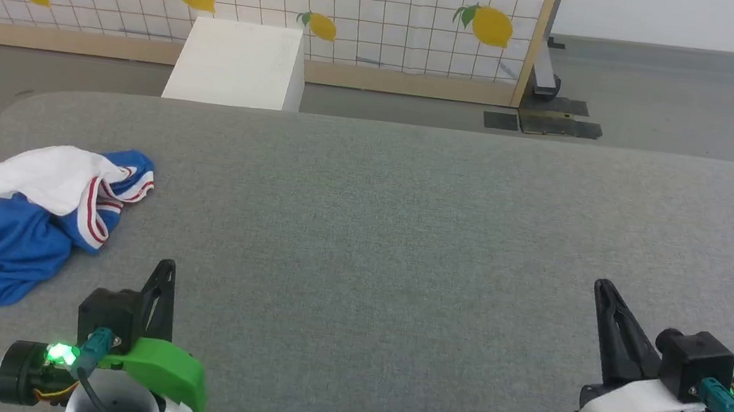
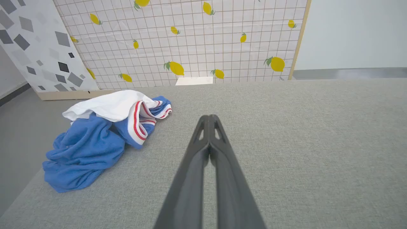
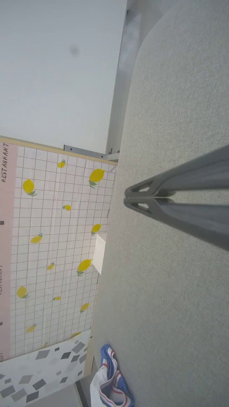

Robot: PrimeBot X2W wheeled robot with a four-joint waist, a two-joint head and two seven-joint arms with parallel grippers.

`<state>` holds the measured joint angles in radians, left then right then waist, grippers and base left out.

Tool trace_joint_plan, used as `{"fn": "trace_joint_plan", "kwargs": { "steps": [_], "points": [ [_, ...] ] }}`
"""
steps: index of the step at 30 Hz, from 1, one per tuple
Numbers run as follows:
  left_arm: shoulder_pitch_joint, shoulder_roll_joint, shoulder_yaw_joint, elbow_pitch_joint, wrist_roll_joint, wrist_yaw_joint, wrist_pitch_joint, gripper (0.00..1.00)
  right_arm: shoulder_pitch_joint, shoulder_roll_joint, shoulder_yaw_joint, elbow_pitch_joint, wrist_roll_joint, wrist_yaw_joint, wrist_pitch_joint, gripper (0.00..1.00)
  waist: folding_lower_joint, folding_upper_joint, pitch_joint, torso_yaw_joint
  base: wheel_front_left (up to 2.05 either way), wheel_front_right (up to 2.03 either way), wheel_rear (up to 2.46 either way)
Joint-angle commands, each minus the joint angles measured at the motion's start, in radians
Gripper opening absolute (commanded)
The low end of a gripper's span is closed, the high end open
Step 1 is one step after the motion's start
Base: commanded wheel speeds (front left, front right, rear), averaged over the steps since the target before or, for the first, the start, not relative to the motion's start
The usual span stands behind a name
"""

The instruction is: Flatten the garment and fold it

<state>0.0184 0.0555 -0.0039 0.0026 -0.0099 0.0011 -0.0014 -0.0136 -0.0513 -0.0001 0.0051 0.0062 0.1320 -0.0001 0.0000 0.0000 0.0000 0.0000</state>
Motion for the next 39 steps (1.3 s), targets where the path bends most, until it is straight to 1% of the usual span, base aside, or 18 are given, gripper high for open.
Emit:
{"fn": "trace_joint_plan", "kwargs": {
  "steps": [1, 39],
  "points": [
    [-0.018, -0.005, 0.004, -0.003, 0.01, -0.001, 0.001, 0.0, 0.014, 0.001, 0.0, -0.005, -0.006, -0.001, 0.0, 0.0, 0.0, 0.0, 0.0, 0.0, 0.0, 0.0, 0.0],
    [-0.018, -0.005, 0.004, -0.003, 0.01, -0.001, 0.001, 0.0, 0.014, 0.001, 0.0, -0.005, -0.006, -0.001, 0.0, 0.0, 0.0, 0.0, 0.0, 0.0, 0.0, 0.0, 0.0]
  ]
}}
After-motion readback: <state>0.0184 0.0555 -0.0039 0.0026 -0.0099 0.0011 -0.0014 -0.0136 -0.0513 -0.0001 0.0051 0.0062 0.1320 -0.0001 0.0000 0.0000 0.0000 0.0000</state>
